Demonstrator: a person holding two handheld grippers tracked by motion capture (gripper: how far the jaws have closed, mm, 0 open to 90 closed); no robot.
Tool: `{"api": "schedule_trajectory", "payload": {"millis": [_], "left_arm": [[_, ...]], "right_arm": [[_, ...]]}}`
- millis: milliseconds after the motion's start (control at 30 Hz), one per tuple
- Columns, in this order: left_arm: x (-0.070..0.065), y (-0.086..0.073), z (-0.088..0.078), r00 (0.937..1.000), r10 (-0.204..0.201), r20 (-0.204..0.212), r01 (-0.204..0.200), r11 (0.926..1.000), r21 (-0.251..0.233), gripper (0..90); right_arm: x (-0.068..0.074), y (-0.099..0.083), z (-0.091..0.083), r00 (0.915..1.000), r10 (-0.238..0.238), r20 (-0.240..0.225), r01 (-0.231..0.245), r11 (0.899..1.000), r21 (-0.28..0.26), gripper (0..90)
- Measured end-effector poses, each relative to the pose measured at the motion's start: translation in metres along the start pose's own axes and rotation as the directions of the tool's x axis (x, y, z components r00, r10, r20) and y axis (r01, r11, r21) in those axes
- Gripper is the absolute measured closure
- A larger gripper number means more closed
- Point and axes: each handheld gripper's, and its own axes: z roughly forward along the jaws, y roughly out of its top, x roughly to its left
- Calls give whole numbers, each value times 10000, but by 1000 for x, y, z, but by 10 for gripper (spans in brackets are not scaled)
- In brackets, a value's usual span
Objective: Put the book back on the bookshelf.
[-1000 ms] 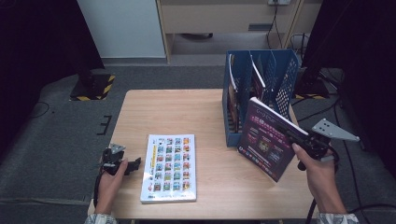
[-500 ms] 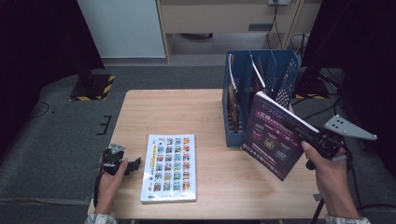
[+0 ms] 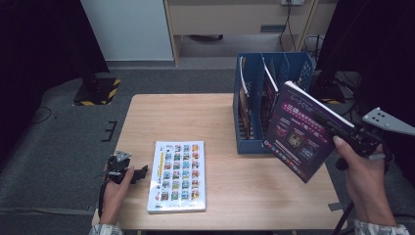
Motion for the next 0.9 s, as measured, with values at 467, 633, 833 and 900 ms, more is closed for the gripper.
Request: {"api": "schedule_trajectory", "payload": {"millis": [467,633,833,900], "left_arm": [[-1,0,1,10000,-5,-17,5,10000,-39,32],[-1,0,1,10000,-1,-20,1,10000,-39,32],[-1,0,1,10000,5,-14,-5,10000,-38,32],[-1,0,1,10000,11,-9,-11,10000,-39,31]], "right_arm": [[-11,22,14,9872,-290,1567,288,9996,34,827],[-15,24,28,9761,-249,2157,228,9997,123,827],[-20,28,49,9604,-452,2749,372,9987,343,827],[-21,29,55,9569,-471,2867,382,9986,364,826]]}}
